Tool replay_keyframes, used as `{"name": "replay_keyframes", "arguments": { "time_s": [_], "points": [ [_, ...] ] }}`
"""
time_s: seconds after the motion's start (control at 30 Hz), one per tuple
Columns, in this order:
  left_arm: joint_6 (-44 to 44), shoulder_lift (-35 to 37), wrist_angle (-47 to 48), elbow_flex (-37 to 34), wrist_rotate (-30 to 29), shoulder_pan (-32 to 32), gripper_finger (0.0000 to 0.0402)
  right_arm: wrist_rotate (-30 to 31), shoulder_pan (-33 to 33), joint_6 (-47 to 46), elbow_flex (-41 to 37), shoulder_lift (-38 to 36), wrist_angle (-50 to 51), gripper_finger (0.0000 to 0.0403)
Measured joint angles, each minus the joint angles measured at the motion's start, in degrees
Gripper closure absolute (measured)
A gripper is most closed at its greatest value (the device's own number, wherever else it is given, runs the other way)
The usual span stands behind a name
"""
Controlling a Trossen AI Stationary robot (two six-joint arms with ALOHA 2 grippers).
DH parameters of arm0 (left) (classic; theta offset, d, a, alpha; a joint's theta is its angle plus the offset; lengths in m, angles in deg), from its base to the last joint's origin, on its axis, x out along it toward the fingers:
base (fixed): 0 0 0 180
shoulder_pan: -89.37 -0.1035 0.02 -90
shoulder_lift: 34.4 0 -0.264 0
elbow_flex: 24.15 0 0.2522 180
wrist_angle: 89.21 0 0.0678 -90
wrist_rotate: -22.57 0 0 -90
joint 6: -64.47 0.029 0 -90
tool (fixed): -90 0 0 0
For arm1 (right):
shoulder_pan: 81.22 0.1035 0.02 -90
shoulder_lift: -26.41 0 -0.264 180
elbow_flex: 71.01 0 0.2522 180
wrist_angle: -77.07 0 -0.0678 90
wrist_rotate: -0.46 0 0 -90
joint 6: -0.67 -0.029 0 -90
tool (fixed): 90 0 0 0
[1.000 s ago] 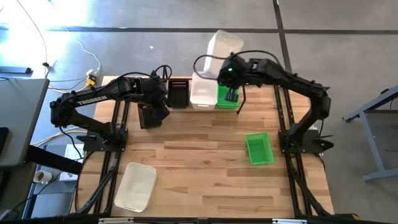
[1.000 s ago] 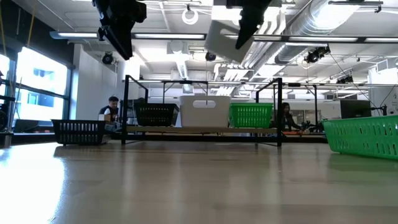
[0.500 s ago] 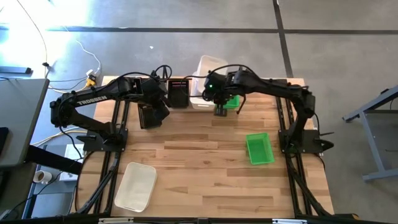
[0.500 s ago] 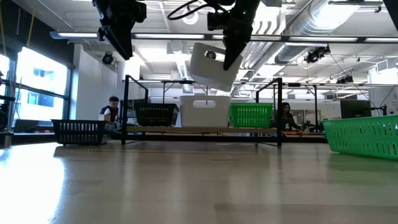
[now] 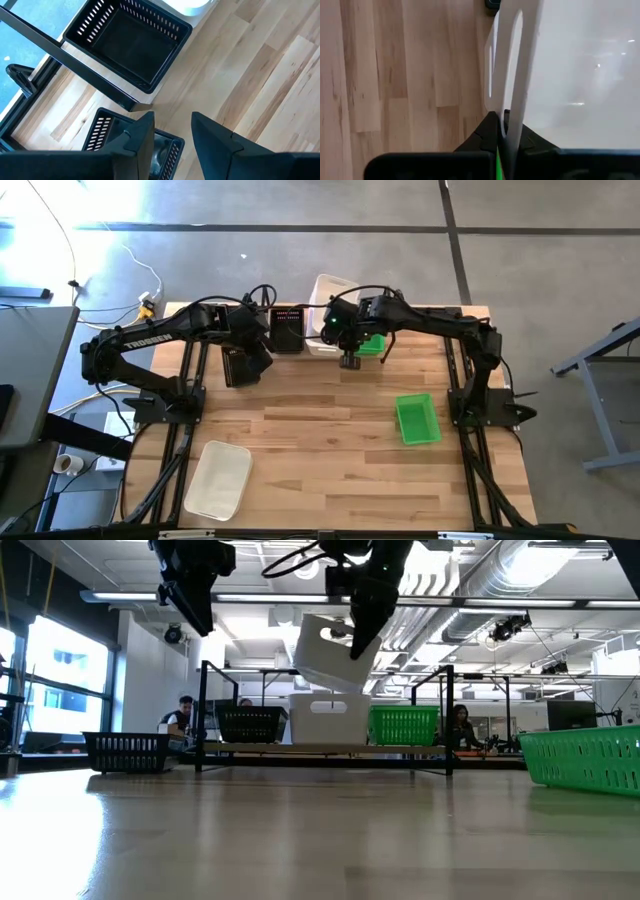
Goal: Stack baskets on shelf by color
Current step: Stack the top white bin on top of the other white bin on the shelf
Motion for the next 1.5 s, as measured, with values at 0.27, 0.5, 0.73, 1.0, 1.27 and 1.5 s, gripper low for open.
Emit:
{"name": "replay_keyframes", "arguments": {
  "time_s": [0.27,0.5,0.73,1.0,1.27,1.5],
  "points": [
    [0.0,0.0,0.0,0.0,0.0,0.0,0.0282,0.0,-0.4,1.2,3.4,0.0,-0.2,0.0403],
    [-0.3,0.0,0.0,0.0,0.0,0.0,0.0282,0.0,-1.9,1.1,3.7,0.8,2.6,0.0403],
    [-0.4,0.0,0.0,0.0,0.0,0.0,0.0282,-0.1,-1.4,1.2,3.7,3.4,3.8,0.0403],
    [-0.6,0.0,0.0,0.0,0.0,0.0,0.0282,-0.9,-1.8,1.9,3.7,3.5,3.6,0.0403],
    [-0.6,0.0,0.0,0.0,0.0,0.0,0.0282,-0.8,-1.8,3.1,3.7,5.2,3.8,0.0403],
    [-0.5,0.0,0.0,0.0,0.0,0.0,0.0282,-1.1,-2.5,3.9,3.7,5.9,3.3,0.0403]
  ]
}}
